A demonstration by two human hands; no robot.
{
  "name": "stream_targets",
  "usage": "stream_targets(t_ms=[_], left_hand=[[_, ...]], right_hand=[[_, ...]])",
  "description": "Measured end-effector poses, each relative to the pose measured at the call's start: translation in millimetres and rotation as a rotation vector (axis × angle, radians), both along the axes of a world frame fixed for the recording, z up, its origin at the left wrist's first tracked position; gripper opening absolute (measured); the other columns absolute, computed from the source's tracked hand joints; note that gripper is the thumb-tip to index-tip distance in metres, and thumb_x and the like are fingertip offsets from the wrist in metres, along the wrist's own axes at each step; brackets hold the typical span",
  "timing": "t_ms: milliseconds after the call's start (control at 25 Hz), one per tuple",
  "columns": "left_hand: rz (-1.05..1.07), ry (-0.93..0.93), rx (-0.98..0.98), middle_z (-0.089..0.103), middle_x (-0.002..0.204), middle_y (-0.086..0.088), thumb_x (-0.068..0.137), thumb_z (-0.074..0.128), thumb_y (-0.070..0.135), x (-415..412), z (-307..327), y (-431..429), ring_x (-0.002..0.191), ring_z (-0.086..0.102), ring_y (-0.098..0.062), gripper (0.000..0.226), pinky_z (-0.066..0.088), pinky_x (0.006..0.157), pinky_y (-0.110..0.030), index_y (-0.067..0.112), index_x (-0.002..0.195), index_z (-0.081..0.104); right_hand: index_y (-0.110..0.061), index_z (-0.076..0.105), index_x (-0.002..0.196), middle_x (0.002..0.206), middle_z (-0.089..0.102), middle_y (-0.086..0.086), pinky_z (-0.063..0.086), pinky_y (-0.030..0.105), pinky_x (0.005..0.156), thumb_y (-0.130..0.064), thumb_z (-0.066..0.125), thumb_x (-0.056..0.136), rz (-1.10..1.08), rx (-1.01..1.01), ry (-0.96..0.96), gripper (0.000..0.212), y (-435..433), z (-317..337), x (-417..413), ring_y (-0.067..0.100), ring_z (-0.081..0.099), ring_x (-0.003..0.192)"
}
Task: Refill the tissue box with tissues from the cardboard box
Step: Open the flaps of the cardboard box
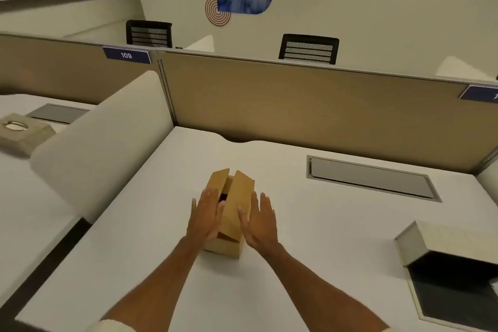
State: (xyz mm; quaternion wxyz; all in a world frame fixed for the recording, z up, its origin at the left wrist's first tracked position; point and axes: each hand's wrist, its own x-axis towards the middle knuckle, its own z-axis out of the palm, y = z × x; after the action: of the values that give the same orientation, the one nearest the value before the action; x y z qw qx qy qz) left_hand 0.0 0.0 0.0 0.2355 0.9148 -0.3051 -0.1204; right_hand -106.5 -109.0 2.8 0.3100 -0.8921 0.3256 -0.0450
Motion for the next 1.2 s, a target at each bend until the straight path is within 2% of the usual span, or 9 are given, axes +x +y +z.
stream_targets(t_ms=[120, 360, 640, 720, 880, 1000, 1040, 1120, 1200], left_hand=[[0.046, 0.181, -0.061, 0.006, 0.165, -0.004, 0.104, 0.02, 0.04, 27.7, -5.5, 8.4, 0.153, 0.001, -0.021, 0.058, -0.002, 0.125, -0.044, 0.016, 0.155, 0.009], [-0.064, 0.261, -0.002, -0.001, 0.165, -0.003, 0.101, 0.024, 0.048, 54.9, -25.1, 1.4, 0.153, -0.001, -0.022, 0.066, -0.001, 0.124, -0.044, 0.02, 0.155, -0.001], [-0.131, 0.349, -0.016, -0.001, 0.165, -0.002, 0.101, 0.028, 0.047, 58.1, -30.9, -0.1, 0.152, 0.008, -0.023, 0.068, 0.012, 0.125, -0.044, 0.02, 0.155, -0.004], [-0.133, 0.359, -0.085, 0.01, 0.164, -0.003, 0.102, 0.031, 0.042, 62.8, -25.1, 3.9, 0.15, 0.019, -0.024, 0.063, 0.019, 0.124, -0.042, 0.02, 0.155, 0.004], [-0.128, 0.435, -0.309, 0.047, 0.148, -0.002, 0.104, 0.033, 0.033, 88.4, -4.5, 28.3, 0.133, 0.047, -0.02, 0.045, 0.039, 0.111, -0.034, 0.023, 0.148, 0.035], [-0.033, 0.547, -0.352, 0.067, 0.117, -0.005, 0.105, 0.032, 0.03, 112.0, -1.3, 53.8, 0.106, 0.062, -0.023, 0.031, 0.05, 0.093, -0.036, 0.031, 0.111, 0.063], [0.009, 0.544, -0.325, 0.068, 0.109, -0.008, 0.105, 0.032, 0.03, 118.6, -3.9, 63.1, 0.099, 0.063, -0.025, 0.032, 0.051, 0.087, -0.038, 0.028, 0.1, 0.064], [0.083, 0.469, -0.23, 0.068, 0.109, -0.015, 0.105, 0.033, 0.028, 127.2, -12.2, 77.6, 0.093, 0.061, -0.026, 0.036, 0.049, 0.082, -0.038, 0.014, 0.104, 0.065], [0.131, 0.356, -0.103, 0.067, 0.117, -0.018, 0.105, 0.031, 0.027, 125.4, -21.0, 80.3, 0.097, 0.062, -0.027, 0.039, 0.048, 0.085, -0.038, 0.006, 0.116, 0.062]], right_hand=[[-0.02, 0.011, 0.155, 0.165, 0.01, 0.004, 0.014, 0.041, 0.122, -0.055, 0.028, 0.098, -0.045, 0.028, -0.008, 0.069, 14.0, 2.3, 27.8, 0.024, 0.007, 0.153], [-0.016, 0.024, 0.147, 0.152, 0.03, 0.005, 0.028, 0.037, 0.114, -0.049, 0.03, 0.099, -0.062, 0.007, -0.046, 0.058, 25.6, 0.4, 55.8, 0.026, 0.029, 0.141], [-0.022, 0.01, 0.155, 0.164, 0.009, 0.0, 0.033, 0.041, 0.114, -0.047, 0.025, 0.101, -0.047, 0.076, 0.033, 0.061, 22.6, -6.9, 63.8, 0.022, 0.02, 0.149], [-0.024, 0.01, 0.155, 0.164, 0.013, -0.001, 0.033, 0.041, 0.113, -0.046, 0.025, 0.102, -0.053, 0.102, -0.025, 0.06, 17.0, -8.8, 60.6, 0.021, 0.023, 0.149], [-0.024, 0.032, 0.15, 0.15, 0.047, 0.003, 0.042, 0.039, 0.11, -0.034, 0.035, 0.103, -0.131, 0.345, -0.307, 0.048, -12.2, -8.7, 39.4, 0.021, 0.049, 0.133], [-0.027, 0.041, 0.143, 0.133, 0.063, 0.008, 0.053, 0.021, 0.083, -0.025, 0.033, 0.104, -0.264, 0.392, -0.358, 0.04, -37.8, -19.2, 14.6, 0.008, 0.065, 0.102], [-0.025, 0.038, 0.145, 0.133, 0.062, 0.01, 0.052, 0.021, 0.081, -0.023, 0.033, 0.104, -0.302, 0.355, -0.329, 0.042, -42.2, -24.3, 5.4, 0.008, 0.065, 0.1], [-0.018, 0.025, 0.152, 0.148, 0.048, 0.013, 0.048, 0.036, 0.098, -0.02, 0.036, 0.103, -0.329, 0.28, -0.248, 0.05, -48.3, -36.2, -10.0, 0.025, 0.058, 0.121], [-0.018, 0.018, 0.154, 0.161, 0.026, 0.009, 0.032, 0.042, 0.115, -0.022, 0.035, 0.103, -0.227, 0.154, -0.088, 0.054, -51.8, -49.4, -15.8, 0.028, 0.034, 0.144]])
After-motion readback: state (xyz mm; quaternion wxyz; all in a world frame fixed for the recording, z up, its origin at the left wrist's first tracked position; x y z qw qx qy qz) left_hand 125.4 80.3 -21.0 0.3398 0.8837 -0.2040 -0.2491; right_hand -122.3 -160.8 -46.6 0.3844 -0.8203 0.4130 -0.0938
